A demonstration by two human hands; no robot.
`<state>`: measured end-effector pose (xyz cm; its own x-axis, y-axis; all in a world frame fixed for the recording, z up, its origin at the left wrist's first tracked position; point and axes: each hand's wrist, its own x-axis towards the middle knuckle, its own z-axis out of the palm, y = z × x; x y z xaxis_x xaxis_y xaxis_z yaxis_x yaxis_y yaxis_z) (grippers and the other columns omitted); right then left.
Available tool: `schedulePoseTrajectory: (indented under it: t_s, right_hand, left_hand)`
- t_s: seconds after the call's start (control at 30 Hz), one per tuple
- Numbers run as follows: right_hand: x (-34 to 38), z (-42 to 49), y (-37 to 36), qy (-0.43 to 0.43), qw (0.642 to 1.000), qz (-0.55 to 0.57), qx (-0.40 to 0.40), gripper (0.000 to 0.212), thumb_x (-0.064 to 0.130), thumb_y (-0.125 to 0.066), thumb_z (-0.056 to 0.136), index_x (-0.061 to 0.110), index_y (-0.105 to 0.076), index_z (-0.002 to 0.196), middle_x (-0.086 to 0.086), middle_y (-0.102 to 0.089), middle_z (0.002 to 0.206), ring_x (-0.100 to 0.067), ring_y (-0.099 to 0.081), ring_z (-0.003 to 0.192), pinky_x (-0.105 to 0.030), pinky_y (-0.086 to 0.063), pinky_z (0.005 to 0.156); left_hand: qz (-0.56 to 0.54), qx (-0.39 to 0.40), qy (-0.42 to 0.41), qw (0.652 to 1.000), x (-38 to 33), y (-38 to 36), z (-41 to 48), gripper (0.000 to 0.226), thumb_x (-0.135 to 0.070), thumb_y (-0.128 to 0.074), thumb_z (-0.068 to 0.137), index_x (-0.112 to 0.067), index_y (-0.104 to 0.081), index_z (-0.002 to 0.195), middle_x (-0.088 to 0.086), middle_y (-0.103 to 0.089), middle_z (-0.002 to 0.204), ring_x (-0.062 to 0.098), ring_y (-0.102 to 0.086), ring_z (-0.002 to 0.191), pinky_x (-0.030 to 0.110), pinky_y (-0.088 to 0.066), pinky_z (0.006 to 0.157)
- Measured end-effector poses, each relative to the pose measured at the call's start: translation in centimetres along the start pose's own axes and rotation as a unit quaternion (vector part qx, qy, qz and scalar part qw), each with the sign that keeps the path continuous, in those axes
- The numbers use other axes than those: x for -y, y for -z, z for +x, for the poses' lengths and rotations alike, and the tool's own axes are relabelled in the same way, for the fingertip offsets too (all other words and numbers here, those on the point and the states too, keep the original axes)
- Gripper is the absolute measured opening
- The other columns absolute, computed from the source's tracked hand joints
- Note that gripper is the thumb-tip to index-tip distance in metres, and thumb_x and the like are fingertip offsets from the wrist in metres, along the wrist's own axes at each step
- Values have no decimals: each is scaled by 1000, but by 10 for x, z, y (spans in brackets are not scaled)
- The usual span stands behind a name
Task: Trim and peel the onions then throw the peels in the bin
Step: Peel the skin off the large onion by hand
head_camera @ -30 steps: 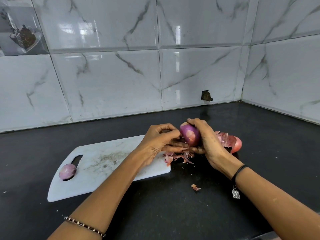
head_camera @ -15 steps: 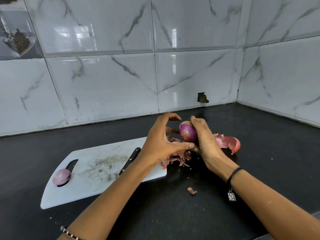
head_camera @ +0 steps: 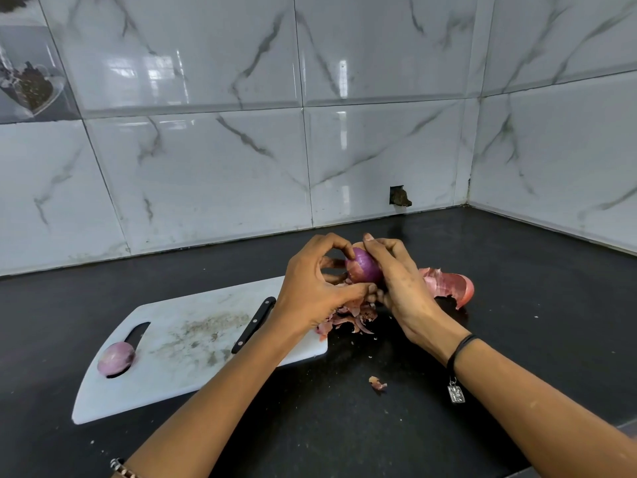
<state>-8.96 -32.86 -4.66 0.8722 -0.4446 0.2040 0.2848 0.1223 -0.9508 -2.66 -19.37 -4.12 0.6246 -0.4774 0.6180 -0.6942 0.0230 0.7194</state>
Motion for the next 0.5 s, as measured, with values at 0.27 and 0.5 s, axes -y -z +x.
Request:
schedulePoseTrajectory:
  t_s: [0.27, 0.5]
  right_hand:
    - [-1, 2, 1, -4, 1000, 26, -2, 40, 50, -62, 96, 21, -54, 121, -18, -72, 110, -22, -70, 76, -28, -54, 59]
    - [1, -1, 0, -9, 999, 34, 2, 38, 46, -61, 98, 19, -52, 123, -16, -71, 109, -19, -71, 71, -24, -52, 52]
  left_hand:
    - [-32, 3, 39, 999, -2, 0, 0, 51, -8, -95, 65, -16, -63, 104, -4, -70, 115, 9, -74, 97, 28, -62, 79]
    - [-50, 6, 47, 998, -6, 2, -1, 53, -6, -96, 63, -14, -64, 106, -2, -72, 113, 11, -75, 95, 27, -62, 78]
